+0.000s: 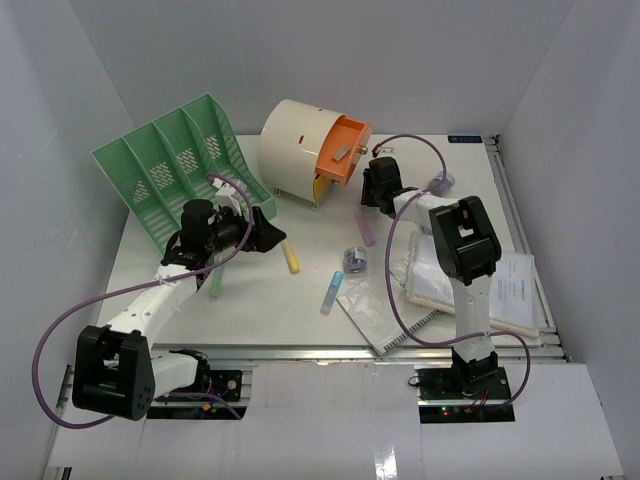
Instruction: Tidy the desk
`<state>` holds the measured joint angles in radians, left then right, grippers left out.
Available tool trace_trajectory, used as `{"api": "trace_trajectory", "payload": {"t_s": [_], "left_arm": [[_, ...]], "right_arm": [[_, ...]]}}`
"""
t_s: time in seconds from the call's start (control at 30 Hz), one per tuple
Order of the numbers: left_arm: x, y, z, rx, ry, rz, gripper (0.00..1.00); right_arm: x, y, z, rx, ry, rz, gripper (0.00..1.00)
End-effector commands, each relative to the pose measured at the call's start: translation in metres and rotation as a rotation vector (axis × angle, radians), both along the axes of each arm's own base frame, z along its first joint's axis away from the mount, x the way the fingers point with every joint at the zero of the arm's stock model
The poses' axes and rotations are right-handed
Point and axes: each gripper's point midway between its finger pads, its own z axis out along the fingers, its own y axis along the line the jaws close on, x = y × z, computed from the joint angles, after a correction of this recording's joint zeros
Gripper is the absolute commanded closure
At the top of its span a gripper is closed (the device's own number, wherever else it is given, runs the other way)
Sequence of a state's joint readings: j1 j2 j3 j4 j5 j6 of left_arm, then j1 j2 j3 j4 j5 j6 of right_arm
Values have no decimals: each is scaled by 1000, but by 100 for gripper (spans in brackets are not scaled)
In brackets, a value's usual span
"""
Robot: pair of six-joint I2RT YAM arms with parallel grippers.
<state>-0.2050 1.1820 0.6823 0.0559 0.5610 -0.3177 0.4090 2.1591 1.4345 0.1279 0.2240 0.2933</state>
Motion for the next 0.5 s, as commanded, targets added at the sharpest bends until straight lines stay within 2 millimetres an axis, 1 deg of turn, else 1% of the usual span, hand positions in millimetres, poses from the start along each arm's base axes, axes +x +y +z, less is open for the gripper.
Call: {"api": "trace_trajectory", "payload": {"t_s": [0.0,0.1,0.13,0.17,0.27,0.37,0.4,0.43,0.47], "left_arm": [[2,-1,25,-3,-73,-6,2],[2,-1,26,-2,-77,-4,2],[2,-1,28,-3,-81,-4,2],[2,-1,28,-3,-83,-5,2],[0,-2,31,-8,-88,-11,2],[-1,-2,34,-14,-94,-16,2],[-1,-2,34,-14,-95,-16,2],[-2,-2,35,-15,-98,-17,2],[-2,-3,36,-16,-100,-17,2]], "right_arm": [[-1,-11,3,-37,-20,-11,70],[-5,-17,16,-22,-44,2,73],[-6,-19,23,-19,-63,6,74],[-6,-25,34,-13,-94,13,76],[-14,-36,74,3,-192,64,79],[-24,-37,125,46,-281,175,83],[-28,-35,137,65,-297,216,83],[-32,-38,153,77,-322,250,83],[-34,-40,164,74,-340,267,84]]}}
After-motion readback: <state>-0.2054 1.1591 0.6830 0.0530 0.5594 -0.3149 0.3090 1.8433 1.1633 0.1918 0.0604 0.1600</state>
